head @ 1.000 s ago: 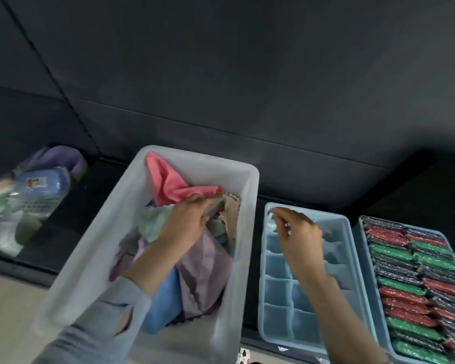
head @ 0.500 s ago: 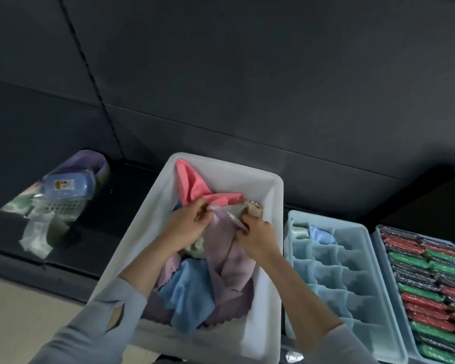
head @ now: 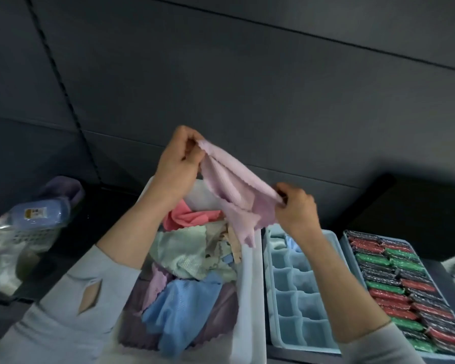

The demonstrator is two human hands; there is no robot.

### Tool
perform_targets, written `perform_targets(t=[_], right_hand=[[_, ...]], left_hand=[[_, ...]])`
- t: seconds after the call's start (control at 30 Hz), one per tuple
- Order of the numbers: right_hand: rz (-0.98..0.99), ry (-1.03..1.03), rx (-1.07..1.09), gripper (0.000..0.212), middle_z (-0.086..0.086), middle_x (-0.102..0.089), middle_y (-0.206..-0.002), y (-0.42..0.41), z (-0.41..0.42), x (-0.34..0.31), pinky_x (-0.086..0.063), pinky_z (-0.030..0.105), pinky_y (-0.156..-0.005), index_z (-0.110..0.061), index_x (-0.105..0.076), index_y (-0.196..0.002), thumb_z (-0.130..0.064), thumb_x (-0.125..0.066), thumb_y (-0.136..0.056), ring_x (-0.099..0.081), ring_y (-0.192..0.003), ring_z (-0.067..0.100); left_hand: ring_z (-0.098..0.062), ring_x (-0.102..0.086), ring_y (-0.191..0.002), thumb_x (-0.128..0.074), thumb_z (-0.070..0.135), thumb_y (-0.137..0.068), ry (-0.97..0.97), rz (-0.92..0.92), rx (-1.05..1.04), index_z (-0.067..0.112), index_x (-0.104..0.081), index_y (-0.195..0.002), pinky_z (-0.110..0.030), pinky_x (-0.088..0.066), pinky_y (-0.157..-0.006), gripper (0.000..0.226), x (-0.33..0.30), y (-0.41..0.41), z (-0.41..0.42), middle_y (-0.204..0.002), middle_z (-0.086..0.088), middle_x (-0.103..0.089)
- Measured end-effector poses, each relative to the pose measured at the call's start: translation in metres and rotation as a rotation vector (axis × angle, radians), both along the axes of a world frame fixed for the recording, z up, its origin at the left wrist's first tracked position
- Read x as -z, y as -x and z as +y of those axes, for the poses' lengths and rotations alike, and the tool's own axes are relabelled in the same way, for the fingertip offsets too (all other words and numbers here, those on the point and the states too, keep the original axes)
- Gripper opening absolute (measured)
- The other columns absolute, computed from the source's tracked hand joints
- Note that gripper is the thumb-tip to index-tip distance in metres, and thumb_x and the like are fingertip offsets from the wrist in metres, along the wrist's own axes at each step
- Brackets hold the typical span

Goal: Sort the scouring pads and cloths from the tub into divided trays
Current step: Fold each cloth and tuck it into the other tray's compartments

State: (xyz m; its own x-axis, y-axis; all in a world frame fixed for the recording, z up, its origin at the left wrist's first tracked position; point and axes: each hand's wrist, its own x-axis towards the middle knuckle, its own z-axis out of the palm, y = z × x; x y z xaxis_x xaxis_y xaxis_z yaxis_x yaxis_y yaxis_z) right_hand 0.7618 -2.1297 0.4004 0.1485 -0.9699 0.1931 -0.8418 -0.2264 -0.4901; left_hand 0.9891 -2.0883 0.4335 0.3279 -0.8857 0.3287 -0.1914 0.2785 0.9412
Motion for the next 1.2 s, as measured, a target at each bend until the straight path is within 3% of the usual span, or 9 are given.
perform_targets(t=[0.13, 0.2, 0.3, 0.5, 0.63, 0.77, 0.93, 1.13, 1.2], right_hand=[[-0.227, 0.098, -0.014, 0.029, -0.011, -0.069, -0.078, 0.027, -0.006, -0.040, -0.054, 0.027, -0.073, -0.025, -0.068, -0.085, 0.003, -0.062, -0.079, -0.065, -0.074, 0.009], [-0.489, 0.014, -0.076, 0.031, -0.015, -0.068, -0.073, 0.037, -0.006, -0.061, -0.052, 0.015, -0.064, -0.025, -0.067, -0.080, 0.006, -0.067, -0.082, -0.062, -0.067, -0.001], [-0.828, -0.152, -0.146, 0.016, -0.007, -0.070, -0.067, 0.046, -0.005, -0.085, -0.055, 0.019, -0.060, -0.016, -0.070, -0.080, -0.003, -0.066, -0.089, -0.064, -0.061, 0.006], [-1.045, -0.355, -0.300, 0.054, 0.009, -0.067, -0.091, 0.065, -0.004, -0.109, -0.053, 0.032, -0.076, -0.003, -0.067, -0.103, -0.051, -0.066, -0.078, -0.062, -0.081, 0.020], [-1.039, -0.308, -0.613, 0.020, -0.003, -0.068, -0.075, 0.073, 0.005, -0.109, -0.051, 0.023, -0.062, -0.021, -0.073, -0.078, -0.041, -0.075, -0.073, -0.061, -0.067, 0.010], [-0.736, -0.449, -1.033, 0.010, 0.004, -0.070, -0.085, 0.062, 0.020, -0.122, -0.047, 0.038, -0.079, -0.018, -0.076, -0.083, -0.028, -0.076, -0.081, -0.061, -0.082, 0.022], [-0.823, -0.293, -0.719, 0.009, -0.007, -0.067, -0.071, 0.024, 0.020, -0.116, -0.048, 0.016, -0.070, -0.021, -0.072, -0.076, -0.013, -0.075, -0.074, -0.060, -0.069, 0.005], [-0.856, -0.349, -0.656, 0.034, 0.026, -0.070, -0.096, 0.015, 0.018, -0.105, -0.051, 0.036, -0.094, -0.010, -0.068, -0.108, -0.010, -0.077, -0.076, -0.065, -0.089, 0.027], [-0.836, -0.369, -0.644, 0.031, 0.023, -0.071, -0.102, 0.014, 0.019, -0.104, -0.051, 0.032, -0.095, -0.003, -0.069, -0.107, -0.008, -0.076, -0.077, -0.066, -0.093, 0.026]], left_hand=[[0.011, -0.054, -0.075, -0.050, 0.010, -0.096, 0.079, -0.144, -0.267, 0.018, -0.050, -0.097, -0.006, -0.040, -0.071, 0.008, -0.025, -0.012, -0.012, -0.085, 0.016, -0.056], [0.005, -0.057, -0.081, -0.052, 0.011, -0.096, 0.085, -0.167, -0.284, 0.018, -0.056, -0.100, -0.009, -0.042, -0.078, 0.009, -0.033, -0.018, -0.016, -0.089, 0.014, -0.060], [-0.003, -0.062, -0.091, -0.057, 0.016, -0.097, 0.043, -0.223, -0.168, 0.019, -0.069, -0.104, -0.019, -0.046, -0.086, 0.014, -0.043, -0.020, -0.013, -0.098, 0.006, -0.069], [-0.009, -0.053, -0.073, -0.060, 0.027, -0.096, -0.025, 0.241, 0.034, 0.009, -0.068, -0.090, -0.024, -0.044, -0.066, 0.021, -0.048, -0.006, -0.005, -0.081, -0.004, -0.060], [-0.011, -0.055, -0.075, -0.047, 0.013, -0.101, 0.062, 0.379, 0.200, 0.020, -0.071, -0.086, -0.021, -0.046, -0.069, 0.029, -0.039, 0.002, -0.001, -0.076, 0.003, -0.064], [-0.016, -0.058, -0.093, -0.050, 0.007, -0.097, 0.061, 0.183, 0.376, 0.029, -0.072, -0.082, -0.023, -0.044, -0.080, 0.034, -0.039, 0.017, 0.003, -0.084, 0.010, -0.070], [0.008, -0.057, -0.102, -0.061, 0.013, -0.086, 0.043, -0.011, 0.548, 0.036, -0.074, -0.081, -0.010, -0.042, -0.088, 0.026, -0.055, 0.045, 0.004, -0.106, 0.009, -0.060], [-0.006, -0.054, -0.123, -0.067, 0.016, -0.086, 0.056, -0.036, 0.687, 0.038, -0.075, -0.085, -0.022, -0.044, -0.100, 0.023, -0.060, 0.057, 0.000, -0.130, 0.012, -0.053], [-0.010, -0.053, -0.127, -0.065, 0.015, -0.085, 0.038, -0.026, 0.678, 0.036, -0.075, -0.086, -0.025, -0.044, -0.103, 0.024, -0.058, 0.060, 0.001, -0.139, 0.008, -0.050]])
